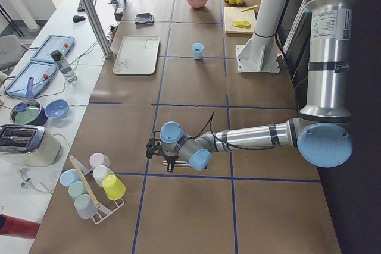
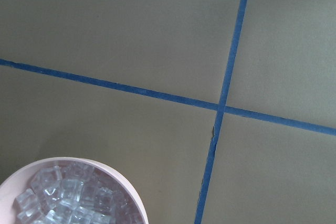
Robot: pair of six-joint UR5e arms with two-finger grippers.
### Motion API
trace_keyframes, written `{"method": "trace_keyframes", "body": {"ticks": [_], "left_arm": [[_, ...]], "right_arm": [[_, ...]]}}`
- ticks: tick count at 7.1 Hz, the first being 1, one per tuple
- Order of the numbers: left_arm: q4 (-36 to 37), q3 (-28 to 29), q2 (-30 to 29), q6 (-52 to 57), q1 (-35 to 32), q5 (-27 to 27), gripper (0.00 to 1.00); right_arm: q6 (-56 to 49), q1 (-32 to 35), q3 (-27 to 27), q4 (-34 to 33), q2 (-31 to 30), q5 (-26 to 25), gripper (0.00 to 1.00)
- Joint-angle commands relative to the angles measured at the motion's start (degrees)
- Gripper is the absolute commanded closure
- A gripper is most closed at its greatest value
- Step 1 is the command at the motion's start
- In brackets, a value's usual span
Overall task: Mash ice and strawberries in cup
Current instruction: 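Lay the muddler down on the table and open the left gripper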
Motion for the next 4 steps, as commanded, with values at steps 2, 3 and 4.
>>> {"method": "trace_keyframes", "body": {"ticks": [2, 3, 4], "left_arm": [[-0.08, -0.4, -0.15, -0.22, -0.08, -0.29, 0.0], [0.36, -0.58, -0.5, 0.04, -0.86, -0.81, 0.0], [2.27, -0.76, -0.41, 0.22, -1.74, -0.99, 0.0]], "right_arm": [[0.0, 0.0, 0.34, 0.08, 0.17, 0.08, 0.01], [0.0, 0.0, 0.35, 0.08, 0.26, -0.01, 0.01], [0.08, 0.0, 0.35, 0.08, 0.26, -0.01, 0.01]]}}
